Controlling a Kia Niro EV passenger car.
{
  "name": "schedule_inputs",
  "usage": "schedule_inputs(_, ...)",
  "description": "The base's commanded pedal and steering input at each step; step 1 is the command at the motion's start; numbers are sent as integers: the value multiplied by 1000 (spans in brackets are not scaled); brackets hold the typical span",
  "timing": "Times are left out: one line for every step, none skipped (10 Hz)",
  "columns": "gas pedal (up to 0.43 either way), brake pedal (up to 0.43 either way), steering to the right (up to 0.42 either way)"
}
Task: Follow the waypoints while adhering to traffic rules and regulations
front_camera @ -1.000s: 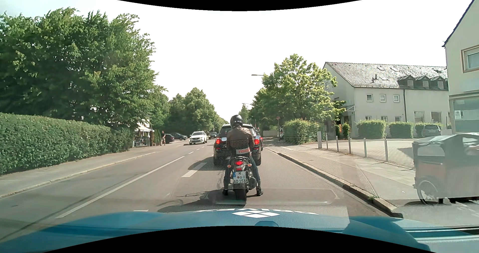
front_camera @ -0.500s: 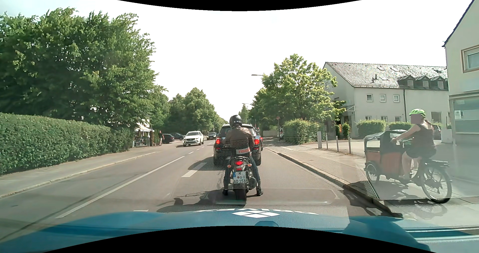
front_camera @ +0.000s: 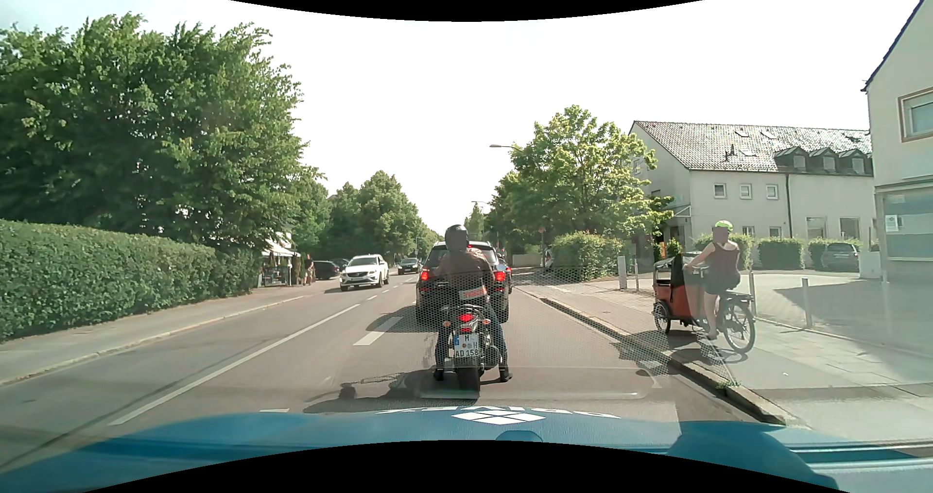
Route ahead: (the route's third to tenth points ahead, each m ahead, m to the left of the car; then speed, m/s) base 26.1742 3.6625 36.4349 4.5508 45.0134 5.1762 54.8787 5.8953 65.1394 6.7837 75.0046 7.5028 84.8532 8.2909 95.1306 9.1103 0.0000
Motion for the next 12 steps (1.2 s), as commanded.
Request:
schedule_inputs(0,311,-21)
schedule_inputs(0,311,-21)
schedule_inputs(0,311,-21)
schedule_inputs(0,311,-21)
schedule_inputs(0,311,-21)
schedule_inputs(0,311,-21)
schedule_inputs(0,311,-21)
schedule_inputs(0,311,-21)
schedule_inputs(0,311,-21)
schedule_inputs(0,311,-21)
schedule_inputs(0,311,-21)
schedule_inputs(0,311,-21)
